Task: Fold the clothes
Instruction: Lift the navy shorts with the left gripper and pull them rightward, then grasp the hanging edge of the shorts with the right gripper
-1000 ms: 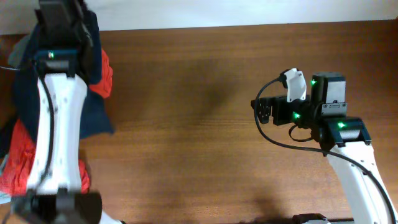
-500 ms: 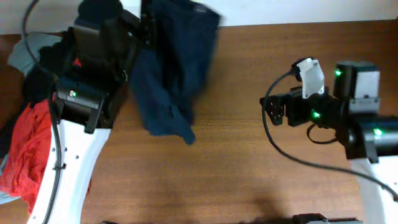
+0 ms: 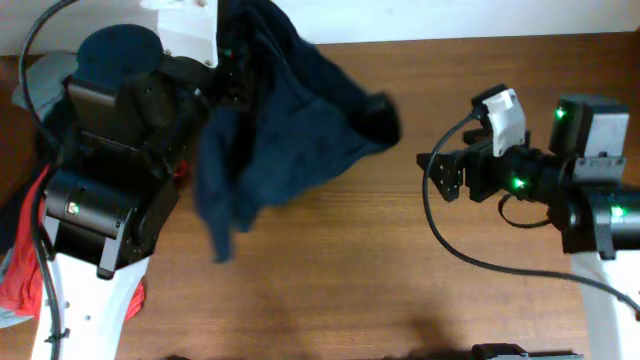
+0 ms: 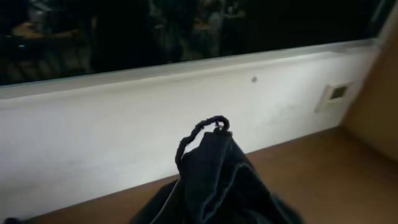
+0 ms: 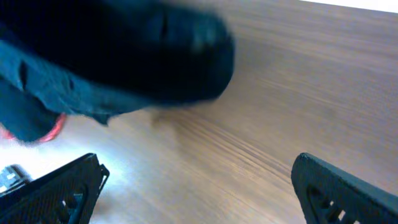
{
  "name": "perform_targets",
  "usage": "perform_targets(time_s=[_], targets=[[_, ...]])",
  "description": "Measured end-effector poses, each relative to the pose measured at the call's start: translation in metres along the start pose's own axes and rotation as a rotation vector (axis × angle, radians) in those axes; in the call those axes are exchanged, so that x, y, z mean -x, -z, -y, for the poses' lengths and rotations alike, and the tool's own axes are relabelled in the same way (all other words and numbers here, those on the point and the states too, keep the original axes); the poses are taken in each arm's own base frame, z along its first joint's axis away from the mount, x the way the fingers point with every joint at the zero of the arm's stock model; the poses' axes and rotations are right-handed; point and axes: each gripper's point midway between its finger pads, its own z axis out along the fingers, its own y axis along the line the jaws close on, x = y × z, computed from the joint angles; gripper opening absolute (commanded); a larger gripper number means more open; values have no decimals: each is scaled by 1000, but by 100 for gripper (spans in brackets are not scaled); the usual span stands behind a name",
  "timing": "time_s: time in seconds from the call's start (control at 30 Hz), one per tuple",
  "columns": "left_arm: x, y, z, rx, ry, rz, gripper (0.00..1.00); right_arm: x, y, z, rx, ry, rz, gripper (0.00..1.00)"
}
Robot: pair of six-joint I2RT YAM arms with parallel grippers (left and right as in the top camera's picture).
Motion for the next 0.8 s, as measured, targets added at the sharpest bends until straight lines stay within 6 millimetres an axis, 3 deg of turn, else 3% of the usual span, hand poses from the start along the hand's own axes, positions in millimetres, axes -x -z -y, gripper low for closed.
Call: perform_targets(time_s=[0.2, 0.37, 0.5, 0.8], targets=[[-1, 0, 6, -33, 4, -6, 1, 1, -15, -11, 146, -25, -13, 96], [-2, 0, 7, -43, 4, -7, 1, -3, -34, -10, 233, -161, -56, 83], [-3, 0, 8, -46, 6, -14, 1, -6, -50, -1, 258, -275, -91, 78], [-13, 0, 8, -47, 8, -55, 1, 2, -86, 39, 172, -432, -80, 77]])
